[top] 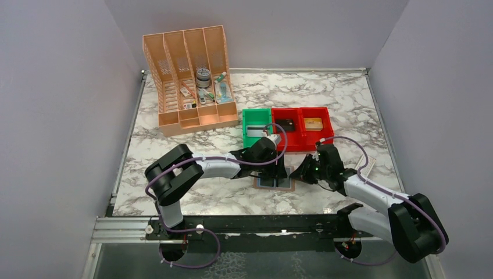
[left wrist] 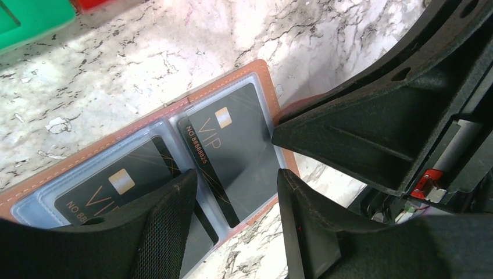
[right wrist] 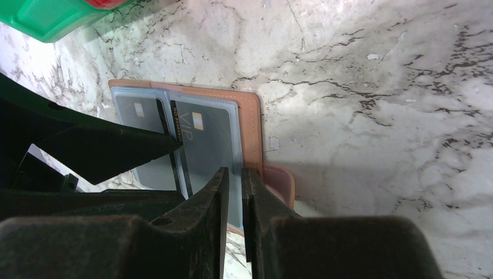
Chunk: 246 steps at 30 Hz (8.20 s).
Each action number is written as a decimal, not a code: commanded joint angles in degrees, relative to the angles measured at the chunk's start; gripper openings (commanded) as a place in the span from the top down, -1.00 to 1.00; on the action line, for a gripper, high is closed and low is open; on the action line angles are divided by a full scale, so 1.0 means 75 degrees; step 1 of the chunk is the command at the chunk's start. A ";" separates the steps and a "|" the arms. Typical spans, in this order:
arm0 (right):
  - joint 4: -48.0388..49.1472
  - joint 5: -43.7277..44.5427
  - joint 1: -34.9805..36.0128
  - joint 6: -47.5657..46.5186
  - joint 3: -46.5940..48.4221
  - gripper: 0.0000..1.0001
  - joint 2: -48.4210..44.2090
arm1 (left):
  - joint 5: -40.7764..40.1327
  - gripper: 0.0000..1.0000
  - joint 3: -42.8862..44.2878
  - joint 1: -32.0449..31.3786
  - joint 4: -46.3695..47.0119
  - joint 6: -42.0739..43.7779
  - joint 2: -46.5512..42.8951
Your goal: Take the credit cards out of the card holder
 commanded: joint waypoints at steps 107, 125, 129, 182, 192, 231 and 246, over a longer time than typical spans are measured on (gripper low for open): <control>0.0889 -0.3044 -0.0006 -0.1634 0.0586 0.60 0.0600 | 0.0060 1.00 -0.2373 0.0265 0.2215 -0.1983 -0.1299; -0.0155 -0.1601 0.0009 -0.1640 0.1000 0.84 0.2813 | 0.0069 1.00 -0.2703 0.0570 0.2207 -0.1997 -0.1703; -0.0056 -0.1606 0.0009 -0.1635 0.0981 0.85 0.2958 | 0.0142 1.00 -0.2758 0.0645 0.2207 -0.2000 -0.1720; 0.1503 -0.2556 0.0009 -0.1123 0.0522 0.76 0.3366 | 0.0787 0.57 -0.3006 0.0636 0.2887 -0.2303 -0.1594; 0.1367 -0.2555 0.0009 -0.1155 0.0657 0.76 0.3147 | 0.0714 0.63 -0.2803 0.0441 0.2818 -0.2066 -0.1380; 0.1096 -0.3179 0.0040 -0.1836 0.1499 0.66 0.1667 | -0.1935 1.00 -0.1870 0.0362 -0.1727 -0.0488 -0.4243; 0.0925 -0.2411 0.1175 -0.2395 0.2060 0.57 0.3446 | -0.2851 1.00 -0.2188 0.0366 -0.1986 -0.0525 -0.5419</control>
